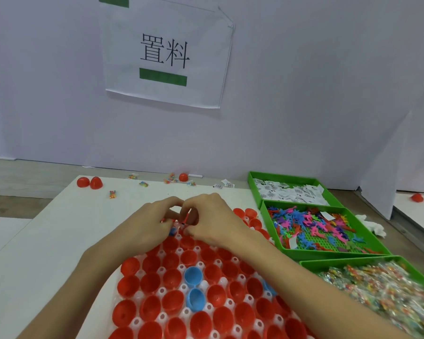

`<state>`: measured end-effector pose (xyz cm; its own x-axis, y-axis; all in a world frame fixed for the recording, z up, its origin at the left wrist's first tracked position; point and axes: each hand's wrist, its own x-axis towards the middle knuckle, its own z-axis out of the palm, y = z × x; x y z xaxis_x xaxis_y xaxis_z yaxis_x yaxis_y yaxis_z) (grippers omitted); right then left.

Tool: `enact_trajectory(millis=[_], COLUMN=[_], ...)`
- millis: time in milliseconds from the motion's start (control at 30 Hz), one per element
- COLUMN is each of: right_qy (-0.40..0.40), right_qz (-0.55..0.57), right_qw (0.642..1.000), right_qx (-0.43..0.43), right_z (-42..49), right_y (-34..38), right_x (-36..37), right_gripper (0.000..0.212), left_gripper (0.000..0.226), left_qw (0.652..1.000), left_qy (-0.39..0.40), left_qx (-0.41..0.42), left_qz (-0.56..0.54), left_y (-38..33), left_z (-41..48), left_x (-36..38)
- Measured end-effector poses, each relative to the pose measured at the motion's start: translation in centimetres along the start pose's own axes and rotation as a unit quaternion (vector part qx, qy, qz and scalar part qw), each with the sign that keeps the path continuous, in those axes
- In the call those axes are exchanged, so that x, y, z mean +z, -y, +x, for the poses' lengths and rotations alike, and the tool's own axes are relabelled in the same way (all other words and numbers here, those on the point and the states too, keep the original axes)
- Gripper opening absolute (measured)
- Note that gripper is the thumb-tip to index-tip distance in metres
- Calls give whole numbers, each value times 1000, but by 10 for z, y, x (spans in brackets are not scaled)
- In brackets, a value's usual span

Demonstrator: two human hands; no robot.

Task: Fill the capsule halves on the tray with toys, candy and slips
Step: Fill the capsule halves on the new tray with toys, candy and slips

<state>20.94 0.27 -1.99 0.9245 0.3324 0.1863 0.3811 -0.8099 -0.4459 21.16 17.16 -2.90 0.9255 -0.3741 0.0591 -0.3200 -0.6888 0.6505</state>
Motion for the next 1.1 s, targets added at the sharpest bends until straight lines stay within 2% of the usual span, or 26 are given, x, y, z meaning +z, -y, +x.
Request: enact_trajectory(millis=[133,233,300,367,467,567,600,633,733,867,1000,1100], right_qy=[-33,-104,-157,-189,-186,-120,-93,-80,-115,-174,-287,-335], right_qz=[10,47,26,-29,-135,-131,-116,-108,-80,-73,-62,-31], right_qw=[999,993,987,979,944,898,889,883,887,898,900,902], right_qx=[-21,-12,10,77,236,403,434,450,439,397,323,271], right_z=[-11,-15,-9,0,8,2,-2,-5,-5,-8,-14,-23], right_y=[-6,-22,-47,-80,-142,-192,-201,-209,-228,-229,-216,-190], right_x=[2,-4,-19,-41,-78,-103,-107,-108,-107,-106,-111,-116], right_gripper=[18,12,9,16,20,11,6,11,20,9,10,12], left_gripper=[53,52,52,52,50,49,48,46,44,40,36,34], left_qw=[1000,1000,1000,1000,1000,998,997,997,995,992,991,990], left_qy=[-5,-4,-6,-10,-24,-46,-55,-60,-67,-79,-74,-73], left_qx=[-1,-3,-1,3,16,37,45,53,73,99,106,111], left_qz=[-3,1,3,2,-4,-10,-10,-12,-24,-25,-24,-38], left_y=[0,-1,-2,-4,-8,-16,-18,-20,-27,-37,-45,-50], left_z=[0,0,-1,-2,-5,-8,-8,-9,-10,-12,-14,-16], left_x=[-1,-1,-2,-3,-4,-7,-8,-9,-10,-9,-6,-4])
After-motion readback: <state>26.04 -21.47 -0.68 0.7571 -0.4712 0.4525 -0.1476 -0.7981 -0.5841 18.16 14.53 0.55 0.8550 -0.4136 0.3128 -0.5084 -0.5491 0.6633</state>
